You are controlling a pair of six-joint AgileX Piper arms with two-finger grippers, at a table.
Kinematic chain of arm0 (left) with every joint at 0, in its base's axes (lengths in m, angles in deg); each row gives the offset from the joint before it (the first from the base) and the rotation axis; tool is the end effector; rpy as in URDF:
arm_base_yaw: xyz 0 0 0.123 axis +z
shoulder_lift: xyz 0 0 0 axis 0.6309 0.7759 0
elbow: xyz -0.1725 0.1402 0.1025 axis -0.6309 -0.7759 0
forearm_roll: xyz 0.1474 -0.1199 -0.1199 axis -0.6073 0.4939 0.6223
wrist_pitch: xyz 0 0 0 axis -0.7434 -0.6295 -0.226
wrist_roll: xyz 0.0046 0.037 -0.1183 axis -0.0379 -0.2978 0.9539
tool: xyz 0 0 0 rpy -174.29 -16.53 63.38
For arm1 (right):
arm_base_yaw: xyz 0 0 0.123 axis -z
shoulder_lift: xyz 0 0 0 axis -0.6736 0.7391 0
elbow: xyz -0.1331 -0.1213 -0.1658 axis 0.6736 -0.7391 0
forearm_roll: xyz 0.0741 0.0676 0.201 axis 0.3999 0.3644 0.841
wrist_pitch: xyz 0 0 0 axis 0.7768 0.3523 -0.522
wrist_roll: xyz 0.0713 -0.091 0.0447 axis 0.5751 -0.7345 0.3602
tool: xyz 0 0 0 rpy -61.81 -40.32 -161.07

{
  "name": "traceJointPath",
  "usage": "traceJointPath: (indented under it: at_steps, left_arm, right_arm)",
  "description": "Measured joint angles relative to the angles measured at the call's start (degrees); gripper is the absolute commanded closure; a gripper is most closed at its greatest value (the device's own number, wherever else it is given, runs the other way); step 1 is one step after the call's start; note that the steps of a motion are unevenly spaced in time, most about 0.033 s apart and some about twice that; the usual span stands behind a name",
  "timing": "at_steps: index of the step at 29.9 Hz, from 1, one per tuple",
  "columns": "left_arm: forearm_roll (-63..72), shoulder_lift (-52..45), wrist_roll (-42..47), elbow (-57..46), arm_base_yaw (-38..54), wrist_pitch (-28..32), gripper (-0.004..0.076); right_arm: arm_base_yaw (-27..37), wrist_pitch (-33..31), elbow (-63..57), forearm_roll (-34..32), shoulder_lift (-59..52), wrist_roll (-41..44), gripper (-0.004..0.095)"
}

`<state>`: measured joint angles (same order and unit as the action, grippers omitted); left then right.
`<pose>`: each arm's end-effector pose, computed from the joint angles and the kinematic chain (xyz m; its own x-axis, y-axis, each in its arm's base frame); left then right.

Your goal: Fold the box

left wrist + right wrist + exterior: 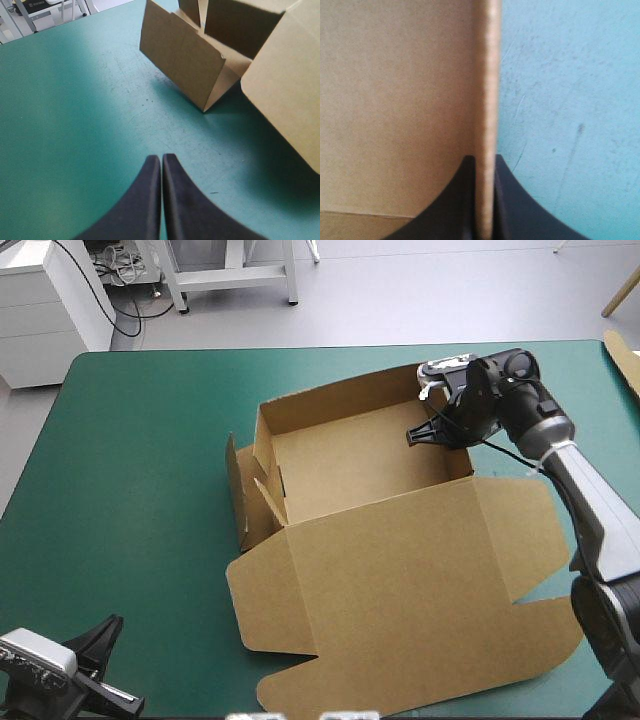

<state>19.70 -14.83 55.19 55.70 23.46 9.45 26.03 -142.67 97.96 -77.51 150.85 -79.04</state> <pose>0.0480 -0.0188 0.2609 -0.2756 0.2650 -0.9240 0.3619 0.9191 0.1556 0.3395 0.0937 0.2858 -0.8604 -0.2511 -0.4435 -0.2612 0.9645 -0.0395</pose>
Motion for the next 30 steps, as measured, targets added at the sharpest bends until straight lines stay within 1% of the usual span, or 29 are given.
traceJointPath:
  at_steps: [11, 13, 15, 16, 19, 21, 23, 30]
  left_arm:
    - [0.0, 0.0, 0.01, 0.0, 0.0, 0.0, 0.073]
    - [0.0, 0.0, 0.01, 0.0, 0.0, 0.0, 0.0713]
    - [0.19, 0.0, 0.01, 0.0, 0.0, 0.0, 0.0659]
    - [0.38, 0.0, -0.13, 0.0, 0.0, 0.0, 0.0614]
    - [1.37, 0.0, -0.85, 0.0, 0.0, 0.0, 0.0434]
    - [1.84, 0.0, -1.04, 0.0, 0.0, 0.07, 0.0332]
    - [1.89, 0.0, -1.04, 0.0, 0.0, 0.07, 0.0302]
    - [4.08, 0.0, -1.04, 0.0, 0.0, 0.43, 0.0302]
  right_arm:
    - [0.0, -1.52, 0.77, -0.18, -15.49, -0.2, 0.0929]
    - [0.0, -1.82, 0.77, -0.18, -17.07, -0.27, 0.0929]
    - [0.0, -2.02, 0.77, -0.18, -18.34, -0.27, 0.0929]
    - [0.0, -2.08, 0.77, -0.18, -18.81, -0.27, 0.0929]
    - [0.0, -2.24, 0.77, -0.22, -19.48, -0.45, 0.0929]
    - [0.0, -2.31, 0.77, -0.22, -19.59, -0.59, 0.0929]
    - [0.0, -2.31, 0.77, -0.22, -19.59, -0.64, 0.0929]
    - [0.0, -2.31, 0.77, -0.22, -19.59, -1.07, 0.0929]
